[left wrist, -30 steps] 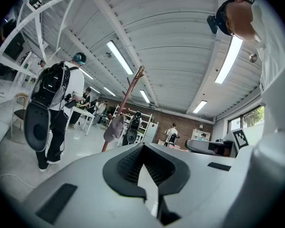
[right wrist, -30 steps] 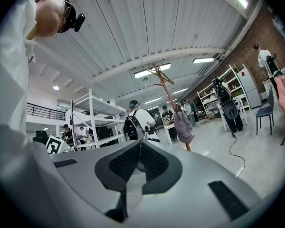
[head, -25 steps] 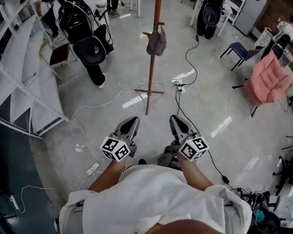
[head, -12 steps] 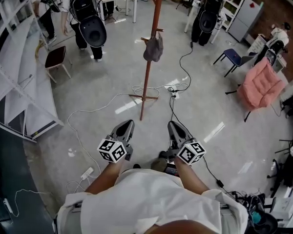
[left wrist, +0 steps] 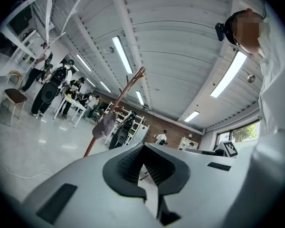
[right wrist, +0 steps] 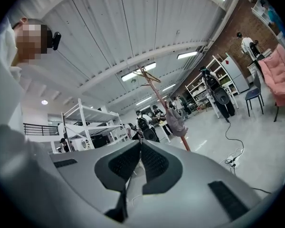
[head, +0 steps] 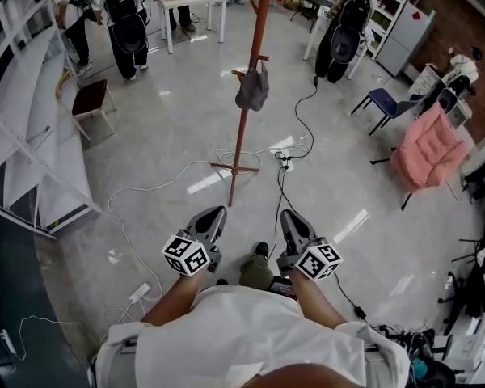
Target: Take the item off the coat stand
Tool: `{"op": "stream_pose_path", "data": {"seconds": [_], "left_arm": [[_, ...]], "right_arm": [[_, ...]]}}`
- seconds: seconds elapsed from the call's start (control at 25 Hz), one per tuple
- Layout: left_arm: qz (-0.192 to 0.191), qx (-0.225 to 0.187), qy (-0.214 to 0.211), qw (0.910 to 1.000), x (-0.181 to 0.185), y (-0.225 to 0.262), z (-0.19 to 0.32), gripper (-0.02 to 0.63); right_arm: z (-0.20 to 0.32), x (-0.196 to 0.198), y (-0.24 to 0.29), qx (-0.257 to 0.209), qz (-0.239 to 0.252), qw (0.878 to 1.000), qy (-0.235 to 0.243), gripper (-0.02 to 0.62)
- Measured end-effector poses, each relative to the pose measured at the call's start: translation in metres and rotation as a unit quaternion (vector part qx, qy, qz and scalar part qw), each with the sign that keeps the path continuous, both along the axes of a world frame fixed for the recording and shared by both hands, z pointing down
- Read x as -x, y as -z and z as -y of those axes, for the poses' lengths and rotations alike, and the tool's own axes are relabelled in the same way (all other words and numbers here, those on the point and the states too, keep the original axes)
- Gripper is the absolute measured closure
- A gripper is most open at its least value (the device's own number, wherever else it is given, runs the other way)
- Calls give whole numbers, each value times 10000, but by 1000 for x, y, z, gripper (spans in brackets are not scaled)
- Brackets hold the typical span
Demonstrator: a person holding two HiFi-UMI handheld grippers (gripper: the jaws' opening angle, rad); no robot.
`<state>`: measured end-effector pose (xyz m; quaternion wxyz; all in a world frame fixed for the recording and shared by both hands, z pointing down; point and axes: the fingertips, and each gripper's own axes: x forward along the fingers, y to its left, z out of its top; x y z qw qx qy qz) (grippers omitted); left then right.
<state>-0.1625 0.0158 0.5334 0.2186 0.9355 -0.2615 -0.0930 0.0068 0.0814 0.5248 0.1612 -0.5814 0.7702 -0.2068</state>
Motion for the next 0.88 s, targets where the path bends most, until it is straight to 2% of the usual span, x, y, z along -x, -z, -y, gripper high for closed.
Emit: {"op": "stream_pose_path", "data": {"seconds": [0.2,0.44,0.64,0.88], "left_arm": [[51,-3,172,9998,3,-1,30,594],[284,-50,376,9989,-8,-1,82,594],[247,-46,576,9980,-49,2,147,594],[303,-243,806,9960,-97,35,216,594]], "right_arm": [[38,-13,-17,132,253,9996,-9,569],[105,-23,-15,-45,270,9990,341,568],[163,-65,-11,-214,143,9985,493,568],[230,-126,3,-257,253,9974,618,568]]}}
